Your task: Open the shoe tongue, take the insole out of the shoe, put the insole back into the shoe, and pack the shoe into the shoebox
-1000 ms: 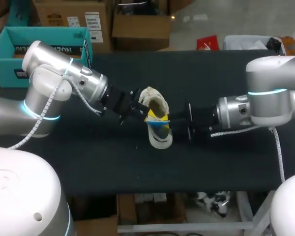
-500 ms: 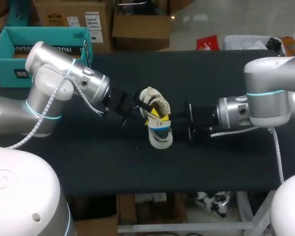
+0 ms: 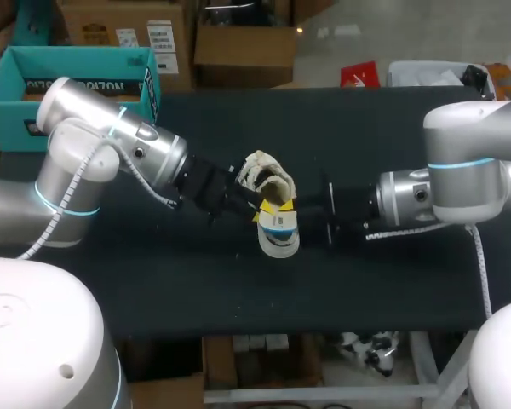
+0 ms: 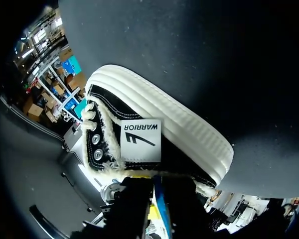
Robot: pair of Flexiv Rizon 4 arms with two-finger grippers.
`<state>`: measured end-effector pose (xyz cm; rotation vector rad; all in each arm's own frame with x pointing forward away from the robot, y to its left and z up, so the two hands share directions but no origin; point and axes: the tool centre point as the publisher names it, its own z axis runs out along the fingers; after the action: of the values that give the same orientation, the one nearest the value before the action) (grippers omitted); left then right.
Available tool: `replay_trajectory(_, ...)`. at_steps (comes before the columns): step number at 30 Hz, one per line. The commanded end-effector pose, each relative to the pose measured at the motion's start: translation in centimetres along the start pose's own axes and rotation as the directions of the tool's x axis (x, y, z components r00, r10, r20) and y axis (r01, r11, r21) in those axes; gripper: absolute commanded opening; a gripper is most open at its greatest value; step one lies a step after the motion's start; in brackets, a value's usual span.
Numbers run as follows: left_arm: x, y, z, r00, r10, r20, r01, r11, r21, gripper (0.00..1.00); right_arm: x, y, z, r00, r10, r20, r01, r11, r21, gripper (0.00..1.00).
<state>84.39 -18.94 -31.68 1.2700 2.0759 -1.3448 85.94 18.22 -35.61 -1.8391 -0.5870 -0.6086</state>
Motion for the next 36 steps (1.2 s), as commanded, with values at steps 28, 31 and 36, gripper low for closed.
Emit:
replay_trajectory(28,-0.2,3.7,0.7,0.997,-0.07,0.026,0.072,0.994,-0.085,0.0,0.4,0.6,0.8,0.997,-0.073,0.038,0.076,0.993,-0.094,0.0)
replay_trajectory(31,-0.1,4.3,0.7,0.996,-0.078,0.035,0.081,0.992,-0.1,0.0,0.6,0.8,0.8,0.996,-0.087,0.035,0.09,0.991,-0.104,0.0)
replay_trajectory(36,0.0,4.8,0.9,0.995,-0.095,0.038,0.099,0.989,-0.106,0.0,0.8,1.3,0.5,0.996,-0.083,0.036,0.086,0.989,-0.116,0.0)
